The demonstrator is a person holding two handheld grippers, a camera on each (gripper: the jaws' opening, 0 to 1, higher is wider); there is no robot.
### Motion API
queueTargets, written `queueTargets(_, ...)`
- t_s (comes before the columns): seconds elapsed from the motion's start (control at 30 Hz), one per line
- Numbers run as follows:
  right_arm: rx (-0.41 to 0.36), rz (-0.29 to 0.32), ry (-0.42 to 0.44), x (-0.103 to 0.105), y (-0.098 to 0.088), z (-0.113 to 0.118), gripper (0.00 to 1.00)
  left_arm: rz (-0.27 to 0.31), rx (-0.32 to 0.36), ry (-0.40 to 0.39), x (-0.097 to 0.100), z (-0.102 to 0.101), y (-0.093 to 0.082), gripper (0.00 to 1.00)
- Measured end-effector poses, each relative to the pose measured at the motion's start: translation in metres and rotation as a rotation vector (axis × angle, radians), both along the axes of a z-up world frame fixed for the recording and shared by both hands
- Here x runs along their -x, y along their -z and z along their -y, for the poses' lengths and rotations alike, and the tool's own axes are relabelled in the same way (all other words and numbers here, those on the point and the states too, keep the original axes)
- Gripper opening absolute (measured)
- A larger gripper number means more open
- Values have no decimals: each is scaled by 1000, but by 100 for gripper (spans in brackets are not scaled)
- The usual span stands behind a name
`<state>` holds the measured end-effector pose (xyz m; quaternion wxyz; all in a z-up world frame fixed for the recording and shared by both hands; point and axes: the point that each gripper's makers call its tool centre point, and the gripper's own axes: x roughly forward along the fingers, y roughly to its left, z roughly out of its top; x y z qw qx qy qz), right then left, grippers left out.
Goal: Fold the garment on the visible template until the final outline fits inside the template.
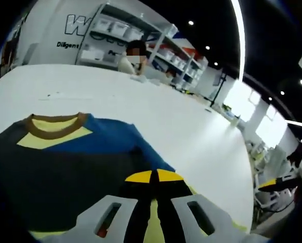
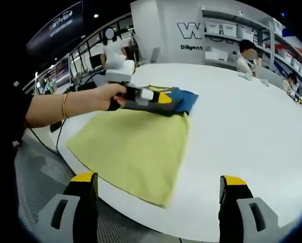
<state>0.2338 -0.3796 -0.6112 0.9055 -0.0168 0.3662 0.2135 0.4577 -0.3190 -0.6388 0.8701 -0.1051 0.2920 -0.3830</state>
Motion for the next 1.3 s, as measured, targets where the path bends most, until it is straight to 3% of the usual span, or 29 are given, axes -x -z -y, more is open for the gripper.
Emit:
queueTargets(0.1,-3,5,-8,-2,-3,-2,99,18,-17,6,1,-3,-1,7)
queueTargets(0.2,-8,13,-10,-6,-5,-2,99,49,-30,-2,-3,-7,-6,25)
queueTargets(0.37,-25,17,-16,-8,-7,-7,99,106,-53,-21,-7,-15,-18,65)
queueTargets(0.47,-33,13,-23,-9,-7,-10,99,159,-81,-23,-7,-23,-28,82)
queueTargets(0.6,-42,5,-27,-9,-5,-15,99,167,-93,-38,-4,-34,-37,99)
queueTargets(0.8,-42,-24,-29,-8,-1,-17,99,190,-151,-44,10,-59,-49,99)
queueTargets(1.03,-39,-52,-27,-5,3,-16,99,153,-196,19,43,-81,-53,99)
queueTargets(1.3,-33,-69,-42,-1,11,-21,99,141,-243,24,74,-106,-55,99)
